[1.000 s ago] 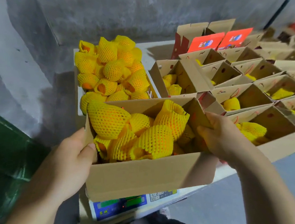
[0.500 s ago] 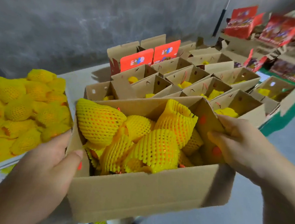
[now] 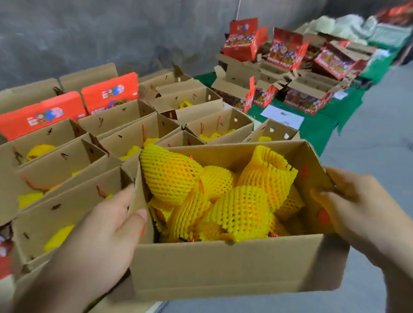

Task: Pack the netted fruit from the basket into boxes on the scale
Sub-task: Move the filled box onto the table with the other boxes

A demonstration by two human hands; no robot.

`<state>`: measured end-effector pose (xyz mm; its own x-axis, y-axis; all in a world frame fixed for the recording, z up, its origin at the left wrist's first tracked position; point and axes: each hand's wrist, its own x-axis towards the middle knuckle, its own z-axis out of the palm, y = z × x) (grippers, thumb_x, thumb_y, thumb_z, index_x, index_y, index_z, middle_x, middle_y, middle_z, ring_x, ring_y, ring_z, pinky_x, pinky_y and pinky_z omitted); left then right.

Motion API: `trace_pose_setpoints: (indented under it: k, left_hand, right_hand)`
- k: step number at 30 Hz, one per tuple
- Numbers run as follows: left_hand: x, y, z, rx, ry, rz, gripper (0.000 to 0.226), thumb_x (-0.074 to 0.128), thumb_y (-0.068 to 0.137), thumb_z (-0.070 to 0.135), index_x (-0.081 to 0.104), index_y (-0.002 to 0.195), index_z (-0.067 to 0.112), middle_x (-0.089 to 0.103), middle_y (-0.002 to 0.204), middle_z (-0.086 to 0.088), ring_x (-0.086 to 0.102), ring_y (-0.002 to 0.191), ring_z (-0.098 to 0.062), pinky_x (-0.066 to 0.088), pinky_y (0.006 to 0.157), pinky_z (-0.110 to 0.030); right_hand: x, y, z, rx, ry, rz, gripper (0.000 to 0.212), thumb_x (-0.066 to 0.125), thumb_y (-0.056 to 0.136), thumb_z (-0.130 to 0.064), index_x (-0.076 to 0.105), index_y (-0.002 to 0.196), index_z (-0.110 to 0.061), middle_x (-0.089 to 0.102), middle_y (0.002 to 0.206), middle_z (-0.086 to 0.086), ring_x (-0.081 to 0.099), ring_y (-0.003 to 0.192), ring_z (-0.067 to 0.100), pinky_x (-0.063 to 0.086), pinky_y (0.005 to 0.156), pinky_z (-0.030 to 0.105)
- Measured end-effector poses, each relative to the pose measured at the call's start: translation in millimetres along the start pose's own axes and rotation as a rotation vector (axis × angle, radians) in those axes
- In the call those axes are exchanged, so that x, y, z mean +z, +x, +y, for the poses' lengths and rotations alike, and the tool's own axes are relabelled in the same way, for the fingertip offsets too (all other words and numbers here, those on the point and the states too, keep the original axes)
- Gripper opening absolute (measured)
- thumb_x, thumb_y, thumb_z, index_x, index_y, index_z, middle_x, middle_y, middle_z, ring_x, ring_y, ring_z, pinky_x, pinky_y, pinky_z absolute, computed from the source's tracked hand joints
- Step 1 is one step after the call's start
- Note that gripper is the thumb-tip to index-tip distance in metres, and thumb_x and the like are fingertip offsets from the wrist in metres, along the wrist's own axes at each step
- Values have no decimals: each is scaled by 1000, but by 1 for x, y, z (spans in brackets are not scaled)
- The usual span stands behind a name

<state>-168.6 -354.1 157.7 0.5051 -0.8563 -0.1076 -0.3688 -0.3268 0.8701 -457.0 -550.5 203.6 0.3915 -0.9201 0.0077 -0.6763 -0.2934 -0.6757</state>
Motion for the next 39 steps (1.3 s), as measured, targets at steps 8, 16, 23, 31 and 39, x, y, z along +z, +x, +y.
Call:
trace_pose_setpoints:
  k: [8, 16, 23, 31, 39]
  left_hand:
    - [73, 170, 58, 74, 32, -37, 41, 46, 88, 49, 64, 124, 45, 76, 101, 15, 72, 104, -22, 54, 97, -50]
    - [106, 331, 128, 23, 119, 64, 58, 44, 84, 53, 64, 135, 34, 73, 120, 1, 65, 115, -30, 51, 101, -58]
    - [142, 461, 175, 166, 169, 209, 33, 46, 88, 42, 68, 101, 21, 71, 92, -11, 66, 88, -32, 53, 84, -55]
    - [236, 686, 207, 169, 301, 309, 21, 47, 103, 16, 67, 108, 10, 70, 103, -10, 63, 97, -29, 50, 86, -48]
    - [362, 806, 148, -85, 457, 172, 27, 49, 109, 15, 65, 131, 16, 68, 131, -9, 62, 124, -32, 50, 94, -42]
  right_hand:
    - [-56, 150, 46, 113, -47, 79, 12, 56, 96, -17, 67, 103, -16, 71, 92, 18, 68, 86, 44, 59, 76, 59]
    - [-98, 319, 55, 58, -35, 71, 16, 56, 97, -9, 68, 105, -16, 73, 93, 10, 69, 93, 37, 59, 82, 59]
    - [-120, 470, 70, 8, 118, 99, 35, 59, 87, -11, 75, 96, -40, 74, 95, 12, 71, 90, 36, 60, 81, 57]
    - [-103, 665, 176, 112, 400, -9, 47, 52, 92, 6, 67, 113, -34, 78, 94, -5, 76, 68, 10, 58, 49, 26]
    - [-6, 691, 302, 619, 640, -127, 53, 55, 97, 1, 38, 135, -31, 73, 98, 14, 74, 70, 26, 59, 52, 33]
